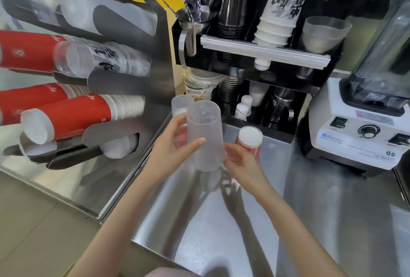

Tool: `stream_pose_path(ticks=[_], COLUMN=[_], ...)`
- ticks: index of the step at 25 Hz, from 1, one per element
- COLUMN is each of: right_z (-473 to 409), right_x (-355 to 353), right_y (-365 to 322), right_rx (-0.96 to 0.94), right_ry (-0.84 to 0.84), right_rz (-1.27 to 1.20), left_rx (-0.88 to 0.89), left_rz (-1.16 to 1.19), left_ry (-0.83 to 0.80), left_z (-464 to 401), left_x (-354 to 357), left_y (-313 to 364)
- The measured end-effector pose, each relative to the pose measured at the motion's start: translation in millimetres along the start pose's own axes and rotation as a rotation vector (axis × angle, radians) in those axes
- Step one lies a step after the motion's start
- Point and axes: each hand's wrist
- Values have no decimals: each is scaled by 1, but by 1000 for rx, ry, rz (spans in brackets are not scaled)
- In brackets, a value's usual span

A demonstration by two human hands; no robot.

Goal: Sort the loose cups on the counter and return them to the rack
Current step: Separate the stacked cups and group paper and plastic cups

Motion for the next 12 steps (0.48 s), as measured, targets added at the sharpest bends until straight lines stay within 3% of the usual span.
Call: stream_pose_path(ticks=[12], right_z=[-1], right_x=[52], right_y=[4], right_rx=[52], right_ry=[-2], right_rz=[50], left_rx=[-197], left_rz=[-91], left_ry=[-127], left_z=[17], left_x=[-11], left_y=[-77])
Point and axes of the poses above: each hand's wrist, its own z-axis away from the middle knuckle, its own x-axis out of the palm, y = z × x, and after that the axes turned 7 degrees about -z, right-handed
